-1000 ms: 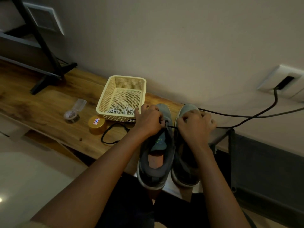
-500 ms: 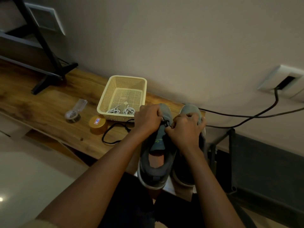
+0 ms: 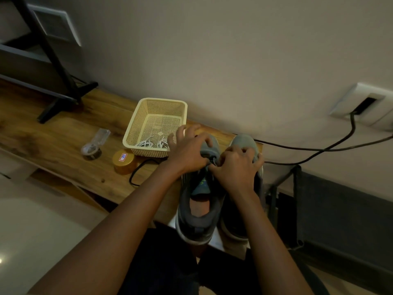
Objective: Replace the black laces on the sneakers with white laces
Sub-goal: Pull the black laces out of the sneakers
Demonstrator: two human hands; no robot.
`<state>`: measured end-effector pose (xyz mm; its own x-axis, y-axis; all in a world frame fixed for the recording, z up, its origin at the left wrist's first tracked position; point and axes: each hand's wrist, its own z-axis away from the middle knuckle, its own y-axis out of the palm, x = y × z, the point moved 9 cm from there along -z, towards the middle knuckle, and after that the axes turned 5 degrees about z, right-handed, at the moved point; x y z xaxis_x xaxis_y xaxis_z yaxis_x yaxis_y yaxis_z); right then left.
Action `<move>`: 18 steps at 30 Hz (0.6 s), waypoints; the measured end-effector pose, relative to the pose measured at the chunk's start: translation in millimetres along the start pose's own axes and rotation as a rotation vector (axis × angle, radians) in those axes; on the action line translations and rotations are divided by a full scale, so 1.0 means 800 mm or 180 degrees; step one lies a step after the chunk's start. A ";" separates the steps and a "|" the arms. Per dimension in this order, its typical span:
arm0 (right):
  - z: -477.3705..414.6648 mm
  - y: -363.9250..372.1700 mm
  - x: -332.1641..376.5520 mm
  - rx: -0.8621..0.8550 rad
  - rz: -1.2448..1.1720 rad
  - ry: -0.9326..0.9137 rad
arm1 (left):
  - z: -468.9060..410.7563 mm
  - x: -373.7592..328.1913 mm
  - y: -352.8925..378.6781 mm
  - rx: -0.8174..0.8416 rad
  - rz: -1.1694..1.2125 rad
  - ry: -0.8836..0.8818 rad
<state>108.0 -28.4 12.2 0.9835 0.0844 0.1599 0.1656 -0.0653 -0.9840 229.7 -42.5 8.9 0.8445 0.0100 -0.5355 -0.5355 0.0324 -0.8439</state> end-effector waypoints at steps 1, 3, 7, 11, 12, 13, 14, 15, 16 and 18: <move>-0.001 -0.001 0.000 -0.0012 -0.0012 0.0007 | 0.001 -0.003 0.011 0.0173 -0.0156 0.0012; -0.002 -0.002 -0.002 -0.0027 -0.0071 0.0054 | -0.001 -0.002 0.026 0.0316 -0.0393 -0.0043; -0.002 -0.002 -0.004 -0.0029 -0.0099 0.0124 | -0.005 -0.005 0.025 0.0073 -0.0437 -0.0024; 0.000 -0.002 -0.005 0.0012 -0.0078 0.0173 | -0.004 -0.007 0.021 -0.0147 -0.0316 -0.0047; 0.000 -0.002 -0.005 0.0010 -0.0085 0.0188 | -0.005 -0.006 0.019 -0.0234 -0.0268 -0.0102; 0.001 -0.003 -0.005 0.0013 -0.0089 0.0202 | -0.005 -0.003 0.013 -0.0349 -0.0236 -0.0179; 0.001 -0.002 -0.005 0.0025 -0.0086 0.0212 | -0.005 0.001 0.005 -0.0505 -0.0196 -0.0280; 0.001 -0.001 -0.005 0.0038 -0.0072 0.0216 | -0.006 0.008 -0.006 -0.0694 -0.0130 -0.0408; 0.001 0.000 -0.005 0.0052 -0.0056 0.0220 | -0.006 0.017 -0.020 -0.0900 -0.0040 -0.0552; 0.001 0.000 -0.007 0.0049 -0.0026 0.0220 | -0.004 0.036 -0.041 -0.1192 0.0187 -0.0788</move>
<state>102.2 -27.9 11.3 0.9849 0.0160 0.1725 0.1731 -0.0494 -0.9837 271.8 -46.4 21.1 0.7647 0.2412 -0.5975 -0.5105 -0.3389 -0.7903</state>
